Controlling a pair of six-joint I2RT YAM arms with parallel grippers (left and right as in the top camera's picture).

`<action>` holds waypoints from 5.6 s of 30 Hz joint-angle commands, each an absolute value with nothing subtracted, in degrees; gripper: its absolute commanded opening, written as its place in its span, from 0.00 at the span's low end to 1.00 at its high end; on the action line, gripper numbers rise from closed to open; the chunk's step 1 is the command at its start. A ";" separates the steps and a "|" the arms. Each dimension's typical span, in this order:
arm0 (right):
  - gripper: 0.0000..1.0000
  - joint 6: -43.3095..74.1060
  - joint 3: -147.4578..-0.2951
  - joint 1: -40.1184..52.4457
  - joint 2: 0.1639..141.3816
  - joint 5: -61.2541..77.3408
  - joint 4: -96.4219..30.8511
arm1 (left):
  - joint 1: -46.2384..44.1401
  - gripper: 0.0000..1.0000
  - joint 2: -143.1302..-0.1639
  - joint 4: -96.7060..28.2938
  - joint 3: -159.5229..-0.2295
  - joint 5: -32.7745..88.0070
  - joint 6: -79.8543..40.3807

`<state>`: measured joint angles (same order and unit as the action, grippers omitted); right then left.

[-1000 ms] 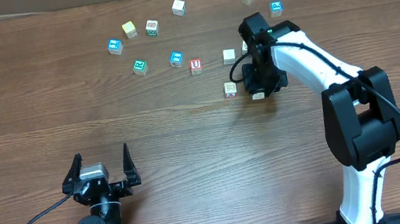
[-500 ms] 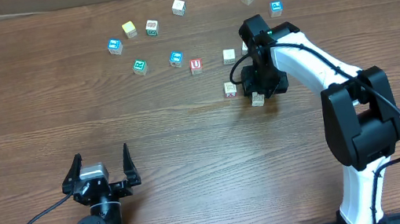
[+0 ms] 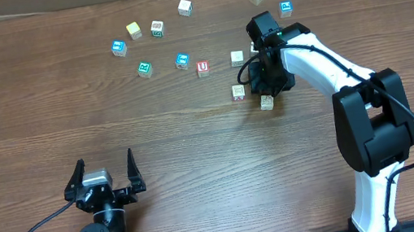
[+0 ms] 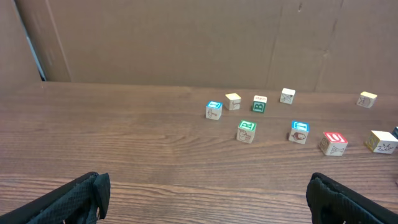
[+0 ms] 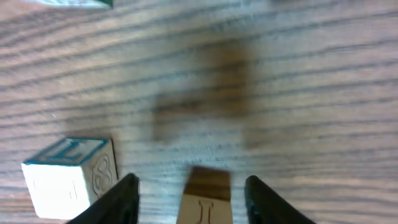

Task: Form a horizontal line

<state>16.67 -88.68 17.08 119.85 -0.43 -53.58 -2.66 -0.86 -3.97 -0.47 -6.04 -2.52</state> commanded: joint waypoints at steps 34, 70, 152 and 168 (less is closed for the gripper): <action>0.44 28.84 -81.14 14.35 119.28 -15.33 -62.54 | -3.14 1.00 -0.32 -4.03 -0.34 -6.15 -1.26; 0.09 22.09 -81.03 16.58 119.28 8.25 -66.43 | -3.14 1.00 -0.32 -4.03 -0.34 -6.15 -1.26; 0.14 22.44 -81.03 14.02 119.28 -2.94 -50.33 | -3.14 0.99 -0.30 -4.03 -0.34 -6.17 -1.26; 0.14 22.41 -81.03 14.17 119.28 6.20 -48.31 | -3.14 1.00 -0.32 -4.03 -0.34 -6.17 -1.26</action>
<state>22.28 -81.58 14.28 118.63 4.49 -48.66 -2.66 -0.86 -3.97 -0.47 -6.07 -2.55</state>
